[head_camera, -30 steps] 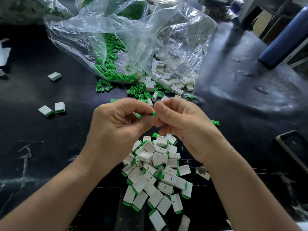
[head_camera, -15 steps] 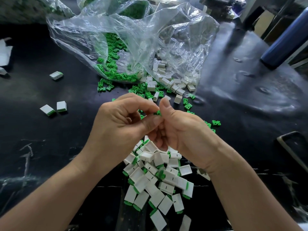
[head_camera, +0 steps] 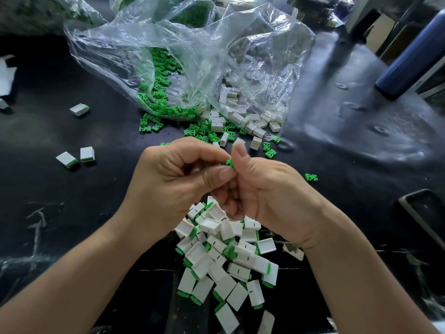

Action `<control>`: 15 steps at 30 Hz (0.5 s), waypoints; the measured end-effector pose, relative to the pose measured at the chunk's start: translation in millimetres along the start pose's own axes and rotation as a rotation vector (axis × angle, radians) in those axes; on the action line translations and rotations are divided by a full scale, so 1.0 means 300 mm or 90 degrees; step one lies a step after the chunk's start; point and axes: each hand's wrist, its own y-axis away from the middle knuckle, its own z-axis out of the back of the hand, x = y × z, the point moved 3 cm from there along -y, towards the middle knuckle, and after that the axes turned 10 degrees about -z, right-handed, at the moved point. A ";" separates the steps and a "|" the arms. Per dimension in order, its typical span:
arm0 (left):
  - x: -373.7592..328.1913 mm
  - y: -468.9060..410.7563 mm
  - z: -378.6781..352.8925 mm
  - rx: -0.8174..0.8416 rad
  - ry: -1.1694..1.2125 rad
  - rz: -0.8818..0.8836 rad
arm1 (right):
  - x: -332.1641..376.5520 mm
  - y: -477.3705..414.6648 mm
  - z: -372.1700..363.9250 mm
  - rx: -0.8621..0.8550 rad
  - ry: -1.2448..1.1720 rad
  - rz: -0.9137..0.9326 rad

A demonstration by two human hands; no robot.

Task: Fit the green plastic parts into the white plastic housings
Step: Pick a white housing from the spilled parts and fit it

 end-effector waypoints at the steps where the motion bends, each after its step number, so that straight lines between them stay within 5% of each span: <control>1: -0.001 0.000 0.000 0.002 -0.003 -0.003 | 0.001 0.001 0.001 -0.005 0.004 0.000; 15: 0.023 0.013 0.012 -0.022 0.001 0.016 | 0.002 0.000 -0.010 -0.074 0.071 0.022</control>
